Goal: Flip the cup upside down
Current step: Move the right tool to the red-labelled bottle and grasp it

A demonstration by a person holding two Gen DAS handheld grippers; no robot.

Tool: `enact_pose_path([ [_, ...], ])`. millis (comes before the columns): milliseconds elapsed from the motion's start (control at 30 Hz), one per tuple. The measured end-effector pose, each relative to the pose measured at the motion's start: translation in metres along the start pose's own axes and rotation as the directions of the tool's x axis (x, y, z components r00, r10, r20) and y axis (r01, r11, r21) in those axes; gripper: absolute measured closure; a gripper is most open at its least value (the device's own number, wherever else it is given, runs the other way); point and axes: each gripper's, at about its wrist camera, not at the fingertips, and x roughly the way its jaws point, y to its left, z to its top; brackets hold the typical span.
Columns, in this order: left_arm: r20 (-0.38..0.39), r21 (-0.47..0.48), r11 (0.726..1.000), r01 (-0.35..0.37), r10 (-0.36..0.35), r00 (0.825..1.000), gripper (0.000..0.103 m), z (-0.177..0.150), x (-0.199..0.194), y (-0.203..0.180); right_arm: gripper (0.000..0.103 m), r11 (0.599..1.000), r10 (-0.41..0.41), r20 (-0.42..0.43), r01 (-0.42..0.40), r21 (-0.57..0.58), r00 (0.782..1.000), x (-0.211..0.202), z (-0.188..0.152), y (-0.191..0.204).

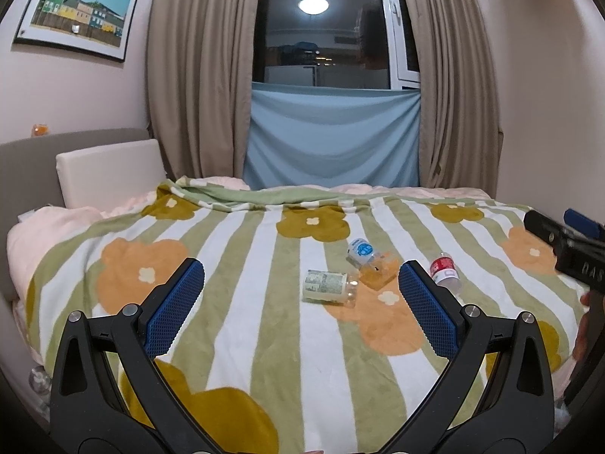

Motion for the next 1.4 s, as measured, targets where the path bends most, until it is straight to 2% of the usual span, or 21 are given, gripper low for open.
enact_pose_path([
  [67, -0.005, 0.0, 1.0, -0.003, 0.003, 1.0, 0.001, 0.003, 0.004, 0.001, 0.0, 1.0, 0.004, -0.015, -0.004, -0.006, 1.0, 0.014, 0.011, -0.01],
  [133, -0.01, -0.003, 1.0, -0.003, 0.003, 1.0, 0.001, 0.006, 0.01, 0.002, 0.0, 0.999, -0.005, -0.067, 0.002, -0.033, 0.998, 0.037, 0.025, -0.019],
  [200, -0.017, -0.004, 1.0, -0.006, 0.006, 1.0, 0.001, 0.007, 0.015, 0.002, 0.0, 0.998, -0.012, -0.167, 0.003, -0.056, 0.986, 0.072, 0.037, -0.032],
  [267, -0.028, -0.002, 1.0, -0.009, 0.009, 1.0, 0.001, 0.008, 0.022, 0.001, 0.0, 0.999, -0.003, -0.278, -0.009, -0.042, 0.961, 0.112, 0.043, -0.047],
  [333, -0.044, 0.004, 1.0, -0.017, 0.017, 0.999, 0.001, 0.006, 0.029, 0.001, 0.0, 1.0, 0.025, -0.394, -0.028, 0.0, 0.919, 0.155, 0.042, -0.063],
  [433, -0.08, 0.004, 1.0, -0.019, 0.019, 0.997, 0.001, 0.004, 0.045, 0.0, 0.0, 0.996, 0.067, -0.57, -0.024, 0.082, 0.819, 0.223, 0.025, -0.087],
  [500, -0.1, 0.003, 1.0, -0.02, 0.021, 0.995, 0.001, 0.001, 0.056, -0.001, 0.0, 0.992, 0.087, -0.658, -0.006, 0.124, 0.748, 0.262, 0.007, -0.096],
  [567, -0.121, 0.004, 1.0, -0.022, 0.022, 0.992, 0.001, -0.002, 0.066, -0.002, 0.0, 0.989, 0.099, -0.714, 0.01, 0.146, 0.693, 0.291, -0.012, -0.101],
  [700, -0.182, 0.018, 1.0, -0.017, 0.02, 0.983, 0.001, -0.011, 0.09, -0.003, 0.001, 0.989, 0.072, -0.782, 0.056, 0.135, 0.619, 0.333, -0.042, -0.102],
  [833, -0.225, 0.019, 1.0, -0.006, 0.01, 0.974, 0.001, -0.022, 0.104, 0.0, 0.02, 0.976, 0.138, -0.833, 0.068, 0.206, 0.536, 0.361, -0.066, -0.109],
  [900, -0.239, 0.013, 1.0, -0.002, 0.006, 0.971, 0.001, -0.026, 0.109, 0.002, 0.024, 0.976, 0.122, -0.853, 0.097, 0.197, 0.507, 0.37, -0.075, -0.113],
  [1000, -0.257, 0.004, 1.0, 0.003, -0.002, 0.967, 0.001, -0.03, 0.114, 0.005, 0.033, 0.982, 0.104, -0.869, 0.087, 0.166, 0.484, 0.373, -0.081, -0.112],
  [1033, -0.26, 0.001, 1.0, 0.004, -0.004, 0.966, 0.001, -0.03, 0.115, 0.006, 0.038, 0.98, 0.118, -0.867, 0.084, 0.18, 0.484, 0.373, -0.082, -0.113],
  [1167, -0.267, -0.015, 1.0, 0.01, -0.014, 0.963, 0.001, -0.033, 0.117, 0.01, 0.04, 0.973, 0.146, -0.864, 0.087, 0.213, 0.483, 0.373, -0.081, -0.118],
  [1300, -0.271, -0.013, 1.0, 0.016, -0.019, 0.962, 0.001, -0.032, 0.116, 0.011, 0.041, 0.973, 0.148, -0.857, 0.083, 0.216, 0.494, 0.37, -0.077, -0.118],
  [1400, -0.266, -0.008, 1.0, 0.017, -0.019, 0.964, 0.001, -0.03, 0.111, 0.011, 0.041, 0.965, 0.194, -0.84, 0.056, 0.257, 0.507, 0.358, -0.069, -0.112],
])
